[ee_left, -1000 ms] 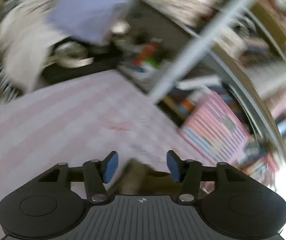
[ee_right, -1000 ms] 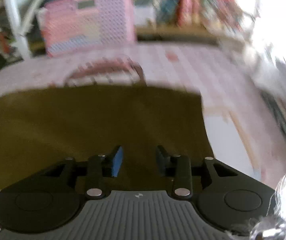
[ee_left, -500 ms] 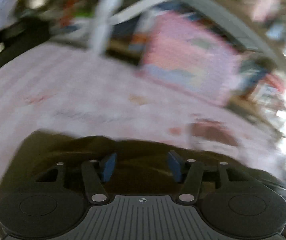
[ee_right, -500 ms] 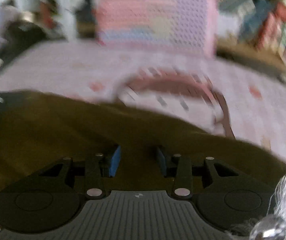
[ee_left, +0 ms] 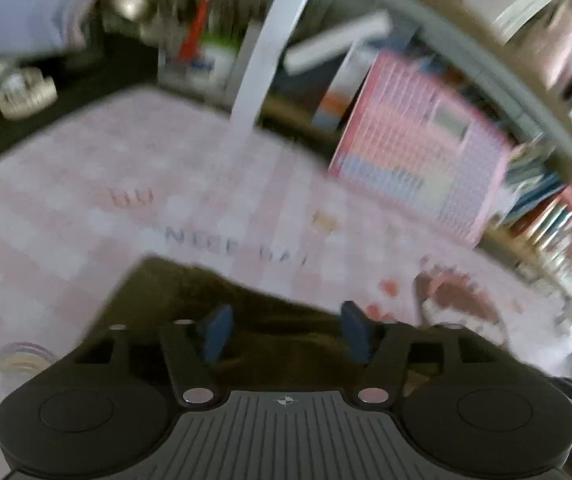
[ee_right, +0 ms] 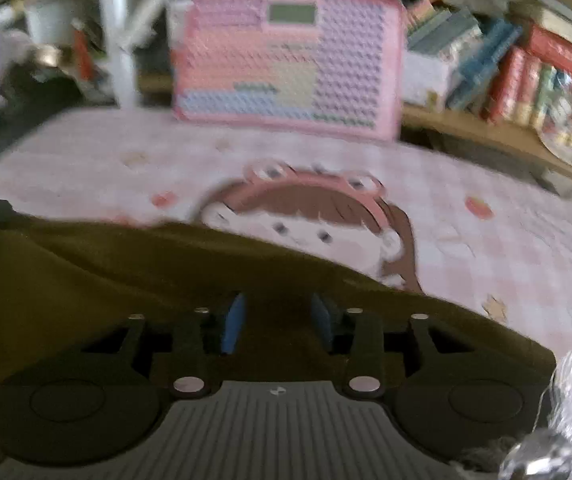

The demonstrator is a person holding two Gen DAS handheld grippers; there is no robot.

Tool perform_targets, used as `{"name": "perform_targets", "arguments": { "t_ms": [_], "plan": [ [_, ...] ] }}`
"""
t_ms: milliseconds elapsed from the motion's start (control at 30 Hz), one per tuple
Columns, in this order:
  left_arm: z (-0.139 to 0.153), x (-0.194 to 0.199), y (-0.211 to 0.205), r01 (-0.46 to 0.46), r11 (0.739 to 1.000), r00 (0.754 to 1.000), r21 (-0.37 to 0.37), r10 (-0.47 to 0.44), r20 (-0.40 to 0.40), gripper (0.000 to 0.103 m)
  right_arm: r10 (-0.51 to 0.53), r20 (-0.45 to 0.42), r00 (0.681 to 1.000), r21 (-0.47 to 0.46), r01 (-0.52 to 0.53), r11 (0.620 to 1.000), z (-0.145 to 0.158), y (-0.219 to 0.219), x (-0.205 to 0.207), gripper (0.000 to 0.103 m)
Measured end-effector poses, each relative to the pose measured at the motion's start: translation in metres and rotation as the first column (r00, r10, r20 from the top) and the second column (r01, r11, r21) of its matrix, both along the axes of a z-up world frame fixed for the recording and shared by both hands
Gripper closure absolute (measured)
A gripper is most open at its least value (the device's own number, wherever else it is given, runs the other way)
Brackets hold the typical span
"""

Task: Fold clothes
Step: 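Grasp the garment edge again with the left gripper while the right gripper presses the fold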

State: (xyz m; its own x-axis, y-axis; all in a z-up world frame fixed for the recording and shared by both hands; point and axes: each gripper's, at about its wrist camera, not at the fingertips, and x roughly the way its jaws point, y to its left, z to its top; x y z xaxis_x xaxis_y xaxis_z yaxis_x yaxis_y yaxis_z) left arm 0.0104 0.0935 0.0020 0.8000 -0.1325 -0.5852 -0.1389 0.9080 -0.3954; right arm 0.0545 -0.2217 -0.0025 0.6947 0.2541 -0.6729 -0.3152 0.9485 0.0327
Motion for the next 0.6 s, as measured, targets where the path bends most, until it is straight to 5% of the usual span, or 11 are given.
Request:
{"name": "perform_targets", "arguments": {
  "t_ms": [100, 300, 600],
  "plan": [
    [0.011, -0.034, 0.009, -0.021, 0.999, 0.999, -0.046, 0.023, 0.031, 0.037, 0.066, 0.01, 0.998, 0.031, -0.066, 0.997, 0.004, 0.024, 0.0, 0.066],
    [0.003, -0.087, 0.026, -0.159, 0.976, 0.987, -0.147, 0.152, -0.054, 0.037, 0.188, 0.029, 0.982, 0.034, -0.189, 0.981, 0.003, 0.09, 0.006, 0.068],
    [-0.035, -0.113, 0.049, -0.266, 0.887, 0.961, -0.376, 0.213, -0.179, 0.034, 0.217, 0.04, 0.975, -0.15, -0.209, 0.966, -0.021, 0.135, 0.009, 0.068]
  ]
}}
